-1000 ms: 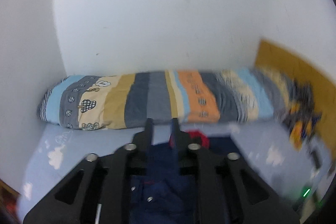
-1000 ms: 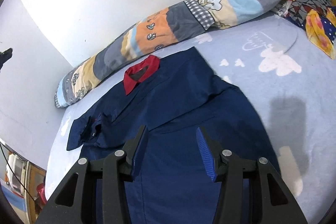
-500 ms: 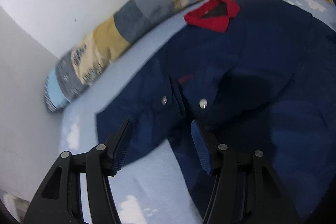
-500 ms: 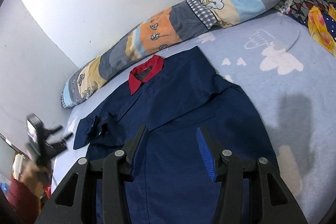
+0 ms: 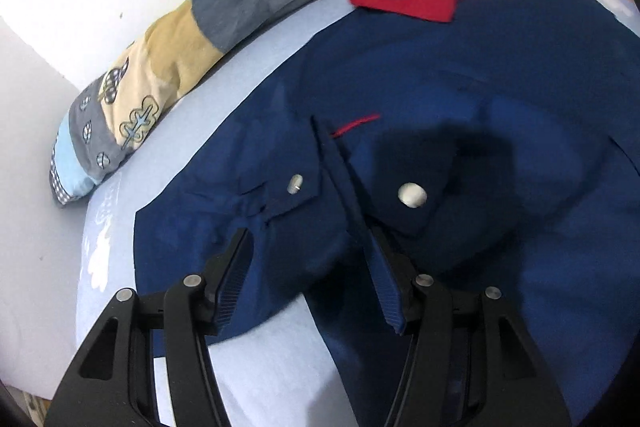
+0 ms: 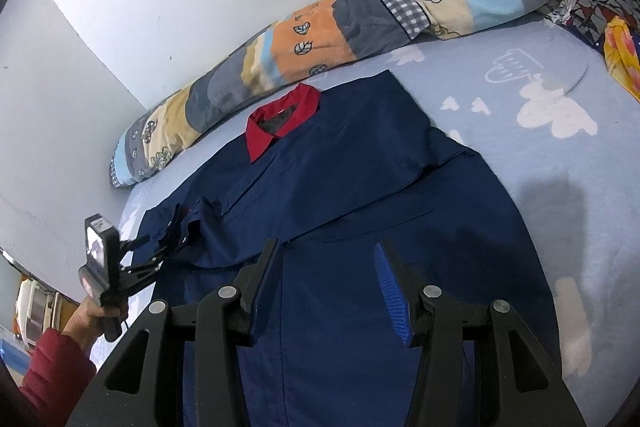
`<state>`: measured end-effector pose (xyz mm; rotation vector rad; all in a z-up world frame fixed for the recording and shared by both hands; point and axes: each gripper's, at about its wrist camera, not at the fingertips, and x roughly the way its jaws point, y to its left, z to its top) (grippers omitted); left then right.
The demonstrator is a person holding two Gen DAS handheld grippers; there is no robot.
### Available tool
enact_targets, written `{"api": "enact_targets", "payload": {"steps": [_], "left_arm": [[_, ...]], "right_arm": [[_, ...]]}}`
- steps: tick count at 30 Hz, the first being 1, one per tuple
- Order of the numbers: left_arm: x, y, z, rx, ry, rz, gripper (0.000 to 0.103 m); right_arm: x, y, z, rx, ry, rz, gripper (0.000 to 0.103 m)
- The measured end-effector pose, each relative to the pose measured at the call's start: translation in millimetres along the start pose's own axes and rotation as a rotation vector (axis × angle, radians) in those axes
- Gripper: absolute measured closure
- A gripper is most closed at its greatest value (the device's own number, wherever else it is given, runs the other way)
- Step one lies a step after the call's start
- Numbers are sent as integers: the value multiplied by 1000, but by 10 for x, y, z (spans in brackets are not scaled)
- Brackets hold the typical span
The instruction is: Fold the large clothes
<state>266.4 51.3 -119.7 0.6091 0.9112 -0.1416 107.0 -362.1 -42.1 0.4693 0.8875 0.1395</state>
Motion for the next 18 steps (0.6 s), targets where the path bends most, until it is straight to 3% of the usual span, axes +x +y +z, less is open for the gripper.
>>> {"api": "enact_targets", "payload": {"steps": [1,3,9,15,18], "left_arm": [[44,15,14,-12,8,13,51],[169,83,31,-62,45,-2,90],[3,298,3,-215,-13,-60,96],[-454,687,125,-337,-74,-102,99],[-592,791,209,-334,-70,-52,99]], "right_arm": [[11,4,-3,-3,4,1,53],[29,17,-4,-12,8,-2,53],[38,22,3,-3,9,3,53],[-22,29,-17,-10,1,19,53],[-74,3,-17,0,-11,20,53]]}}
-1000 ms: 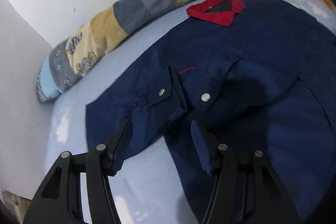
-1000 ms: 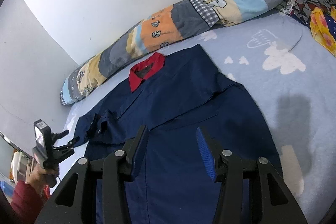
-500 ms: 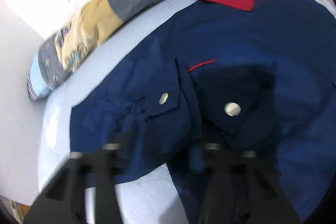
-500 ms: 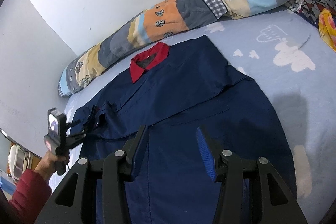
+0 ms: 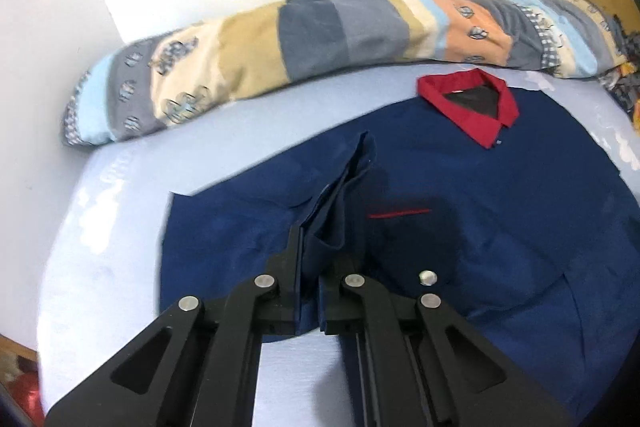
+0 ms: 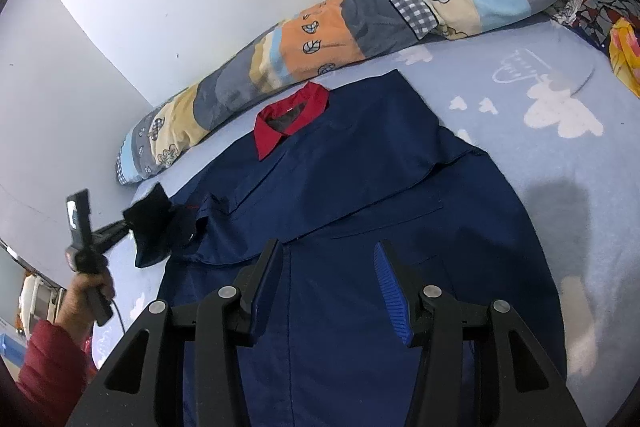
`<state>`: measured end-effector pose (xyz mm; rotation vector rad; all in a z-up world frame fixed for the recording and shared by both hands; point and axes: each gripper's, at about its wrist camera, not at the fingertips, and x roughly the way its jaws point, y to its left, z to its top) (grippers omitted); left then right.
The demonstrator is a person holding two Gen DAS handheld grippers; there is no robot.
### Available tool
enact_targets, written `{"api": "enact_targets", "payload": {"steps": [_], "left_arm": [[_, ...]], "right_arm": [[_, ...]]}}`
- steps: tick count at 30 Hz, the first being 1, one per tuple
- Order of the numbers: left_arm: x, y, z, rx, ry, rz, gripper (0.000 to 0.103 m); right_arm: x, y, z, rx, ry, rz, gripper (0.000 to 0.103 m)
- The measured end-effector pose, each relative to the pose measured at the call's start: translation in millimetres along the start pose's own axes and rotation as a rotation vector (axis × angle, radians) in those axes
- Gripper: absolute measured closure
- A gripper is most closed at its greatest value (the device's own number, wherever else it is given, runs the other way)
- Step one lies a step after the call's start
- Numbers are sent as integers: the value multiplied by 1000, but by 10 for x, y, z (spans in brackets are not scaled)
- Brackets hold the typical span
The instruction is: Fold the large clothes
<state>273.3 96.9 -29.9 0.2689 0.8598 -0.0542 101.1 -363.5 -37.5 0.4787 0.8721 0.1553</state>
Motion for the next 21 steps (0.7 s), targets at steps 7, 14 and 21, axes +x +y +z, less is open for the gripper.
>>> {"api": "enact_targets", "payload": {"steps": [7,14,21], "left_arm": [[-370,74,246,-133,-42,-8,99],[-1183,-271,1007,-204,-146,-105,99],[-1811,-1014,1700,-224,-205,-244,99]], "right_arm": [[-134,-118,43,19,-32,-7,53],[-301,-334,76,72,-63,-3,53],[-510,-548,104,104,-102,0,53]]}}
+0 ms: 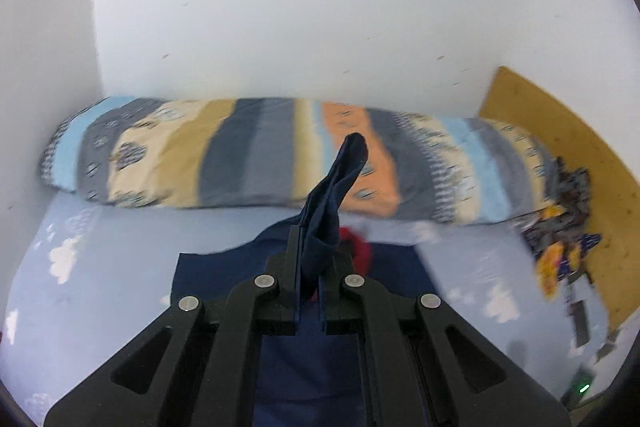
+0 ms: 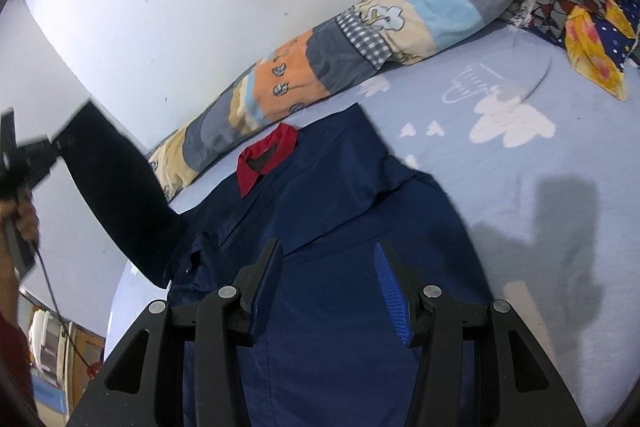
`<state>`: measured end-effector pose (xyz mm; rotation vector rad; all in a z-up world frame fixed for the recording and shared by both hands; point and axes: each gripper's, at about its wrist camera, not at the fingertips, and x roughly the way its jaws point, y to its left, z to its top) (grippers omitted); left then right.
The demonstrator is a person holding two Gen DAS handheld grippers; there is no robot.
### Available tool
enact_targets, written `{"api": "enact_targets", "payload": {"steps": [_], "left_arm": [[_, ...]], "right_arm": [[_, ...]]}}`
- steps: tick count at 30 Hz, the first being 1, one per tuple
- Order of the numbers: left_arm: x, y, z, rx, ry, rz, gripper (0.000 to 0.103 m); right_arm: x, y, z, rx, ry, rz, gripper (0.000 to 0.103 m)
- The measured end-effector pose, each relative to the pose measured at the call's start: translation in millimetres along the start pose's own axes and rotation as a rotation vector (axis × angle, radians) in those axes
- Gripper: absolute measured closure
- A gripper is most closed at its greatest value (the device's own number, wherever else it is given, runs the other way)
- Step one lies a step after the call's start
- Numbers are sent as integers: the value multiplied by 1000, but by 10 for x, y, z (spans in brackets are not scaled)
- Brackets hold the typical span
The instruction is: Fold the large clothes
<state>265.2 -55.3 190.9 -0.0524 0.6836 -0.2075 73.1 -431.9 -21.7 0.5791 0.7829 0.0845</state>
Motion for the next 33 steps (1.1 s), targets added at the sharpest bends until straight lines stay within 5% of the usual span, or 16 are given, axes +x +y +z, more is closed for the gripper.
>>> {"api": "enact_targets", "payload": {"steps": [8,17,23,25,27,33], "left_arm": [[490,-1091,-150,100,45,-40,99],[1907,-1764,-1478,71,230,-32,99],[2404,-2225,-2156,120,317,-5,99],[2405,-2335,-2256,145,312,-4,86],[2401,-2399,-2313,148,346,-48,31],[1910,-2144,-2263,129,300,-171,26]], "right_arm": [[-190,-219,71,55,-23,30,53],[-296,-390,113,102,-33,59,53],[-310,-397,107,108,-25,62,53],[-305,-397,107,106,-24,57,53],[-290,-403,108,107,-21,54,53],[-306,-424,117,129,-29,47,53]]}}
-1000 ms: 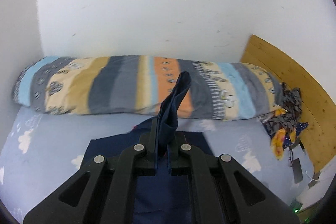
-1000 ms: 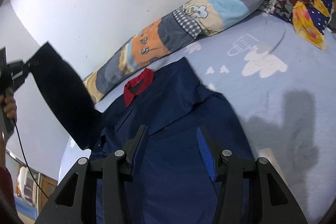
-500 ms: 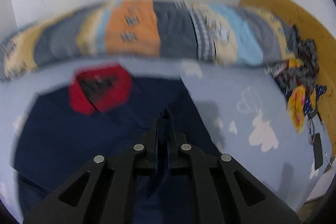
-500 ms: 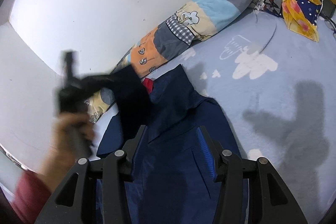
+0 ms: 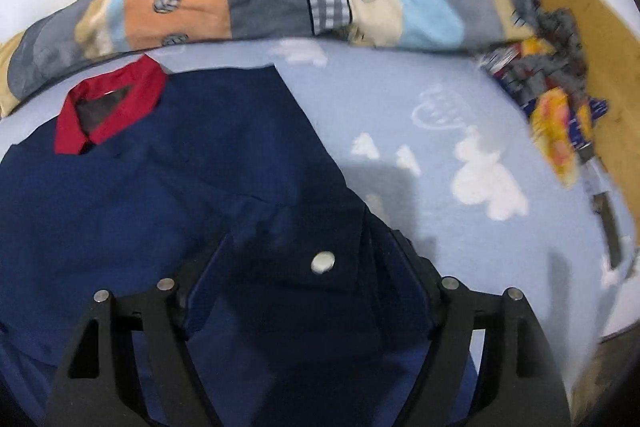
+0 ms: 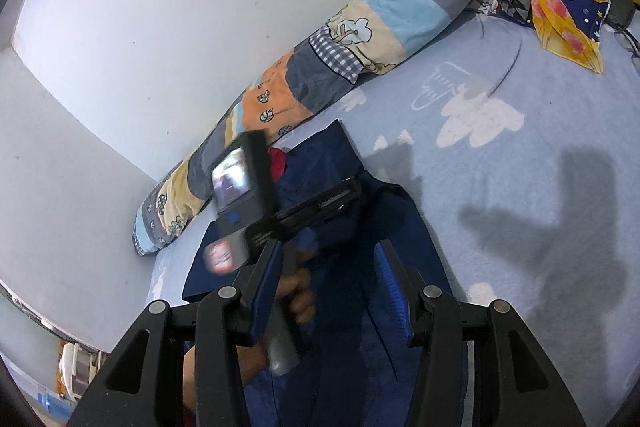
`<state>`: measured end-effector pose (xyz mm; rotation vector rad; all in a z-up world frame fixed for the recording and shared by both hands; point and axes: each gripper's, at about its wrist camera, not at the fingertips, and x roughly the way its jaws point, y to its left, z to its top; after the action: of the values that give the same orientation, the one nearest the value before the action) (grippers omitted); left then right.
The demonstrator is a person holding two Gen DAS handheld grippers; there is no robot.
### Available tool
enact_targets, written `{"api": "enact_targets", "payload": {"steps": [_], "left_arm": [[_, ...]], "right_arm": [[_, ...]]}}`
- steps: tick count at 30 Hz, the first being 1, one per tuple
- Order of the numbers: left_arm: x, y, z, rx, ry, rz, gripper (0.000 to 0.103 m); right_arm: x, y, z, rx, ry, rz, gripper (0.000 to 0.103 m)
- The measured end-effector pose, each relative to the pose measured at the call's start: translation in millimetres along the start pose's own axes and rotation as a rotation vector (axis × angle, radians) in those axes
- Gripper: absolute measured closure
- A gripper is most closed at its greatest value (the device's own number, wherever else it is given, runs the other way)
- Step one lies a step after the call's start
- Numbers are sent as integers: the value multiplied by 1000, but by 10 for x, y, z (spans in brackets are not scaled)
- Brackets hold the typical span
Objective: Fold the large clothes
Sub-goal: 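Bring both open tools to the jacket hem, fingers at its edge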
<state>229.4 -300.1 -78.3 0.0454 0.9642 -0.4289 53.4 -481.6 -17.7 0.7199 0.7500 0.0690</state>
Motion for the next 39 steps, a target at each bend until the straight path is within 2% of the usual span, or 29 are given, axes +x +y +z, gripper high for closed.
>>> {"api": "enact_targets", "payload": {"steps": [3,5,8,10,11,13,14,15,17,19,22,25,26,28,32,35,37,39], "left_arm": [[-293,351,-55,-22,-57,0,26],[-462,751,-114,-38,-94,79,26],[-561,1499,-232,-121,-87,232,26],[-581,2140,-382,-231,-62,335,26],[-549,2448,-477,-285,-24,377,26],[-441,2940,-726,-403,73,391,26],[-422,3104,-836,-449,96,357,24],[-466,3165,-887,-459,82,340,25],[-590,3138,-911,-461,59,358,25],[-777,2958,-933,-430,7,311,25],[-1010,2562,-1018,-320,-40,270,25],[-1196,2154,-1240,-187,-58,276,25],[-1258,2015,-1395,-141,-49,277,25],[-1331,1975,-1581,-133,-21,288,25],[-1414,1912,-2037,-230,80,268,25],[-1416,1853,-2327,-269,156,283,25],[-1431,1758,-2480,-220,163,332,25],[-1480,1631,-2562,-173,161,348,25]], "right_arm": [[-25,11,-11,-7,-10,-14,53],[-11,-2,-17,-1,-4,-26,53],[25,-43,-24,23,13,-26,53],[31,-39,-28,21,15,-31,53],[34,-26,-27,16,15,-34,53],[52,-5,-32,9,15,-38,53],[70,11,-36,4,18,-42,53],[88,20,-38,1,20,-47,53],[145,39,-46,-2,29,-60,53],[217,78,-62,-9,43,-69,53],[315,176,-113,-45,61,-95,53],[471,297,-227,-95,108,-117,53],[538,341,-286,-117,131,-134,53],[684,420,-411,-173,191,-163,53],[905,462,-700,-277,303,-245,53],[1037,386,-975,-330,402,-330,54],[1063,309,-1168,-339,467,-359,54],[1007,275,-1304,-346,474,-371,55]]}}
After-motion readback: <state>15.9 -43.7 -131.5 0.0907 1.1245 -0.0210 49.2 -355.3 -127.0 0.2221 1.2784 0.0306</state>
